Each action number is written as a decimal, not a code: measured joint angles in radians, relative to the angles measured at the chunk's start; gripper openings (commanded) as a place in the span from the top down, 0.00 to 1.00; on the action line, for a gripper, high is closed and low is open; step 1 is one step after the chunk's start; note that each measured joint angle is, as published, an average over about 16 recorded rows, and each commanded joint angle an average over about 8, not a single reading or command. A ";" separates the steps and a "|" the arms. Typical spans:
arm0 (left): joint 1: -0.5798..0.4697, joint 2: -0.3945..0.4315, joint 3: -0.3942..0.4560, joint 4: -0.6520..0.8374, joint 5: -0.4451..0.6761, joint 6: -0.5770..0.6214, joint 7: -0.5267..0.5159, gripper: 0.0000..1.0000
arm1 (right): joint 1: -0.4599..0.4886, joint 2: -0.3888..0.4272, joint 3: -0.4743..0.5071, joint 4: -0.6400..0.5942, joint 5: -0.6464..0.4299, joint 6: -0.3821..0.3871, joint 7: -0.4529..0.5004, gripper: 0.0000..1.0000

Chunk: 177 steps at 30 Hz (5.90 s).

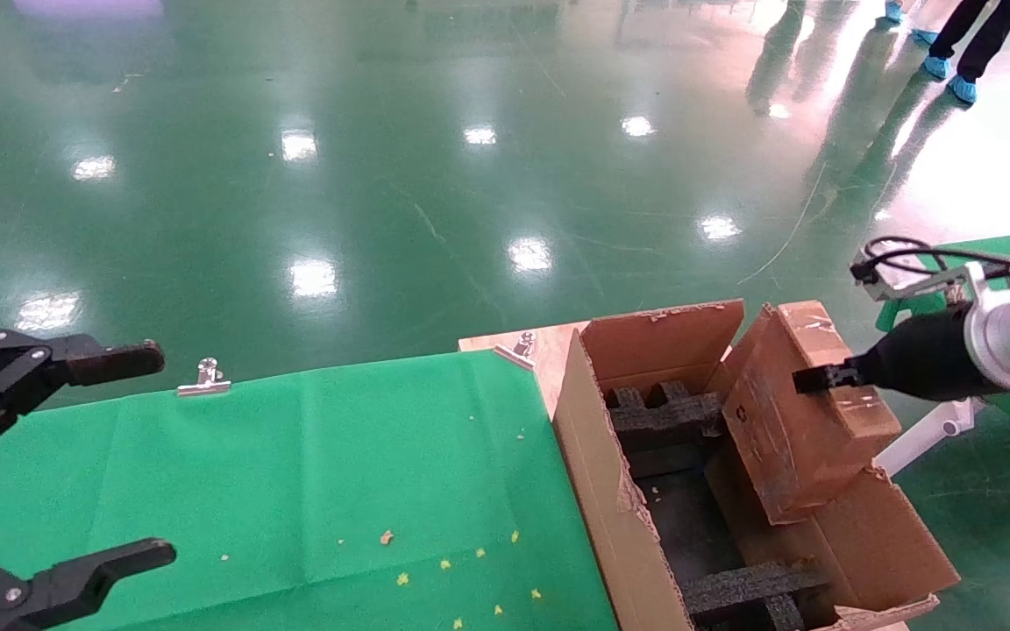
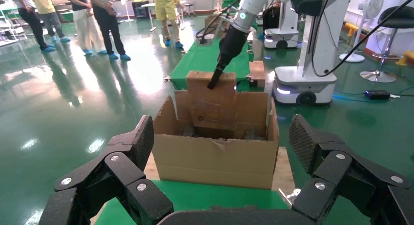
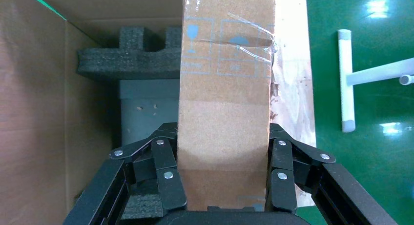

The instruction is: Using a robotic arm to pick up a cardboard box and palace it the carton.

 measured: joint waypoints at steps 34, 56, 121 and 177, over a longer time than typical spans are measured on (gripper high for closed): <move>0.000 0.000 0.001 0.000 -0.001 0.000 0.001 0.00 | -0.165 0.026 -0.073 0.071 -0.073 0.189 0.153 1.00; 0.000 -0.001 0.002 0.000 -0.001 -0.001 0.001 0.00 | -0.350 -0.113 -0.051 -0.196 0.174 0.248 -0.107 1.00; -0.001 -0.002 0.004 0.000 -0.003 -0.002 0.002 0.00 | -0.540 -0.273 0.017 -0.528 0.386 0.176 -0.439 0.00; -0.001 -0.002 0.006 0.001 -0.005 -0.003 0.003 0.00 | 0.003 -0.021 0.152 0.028 0.288 0.144 -0.334 0.00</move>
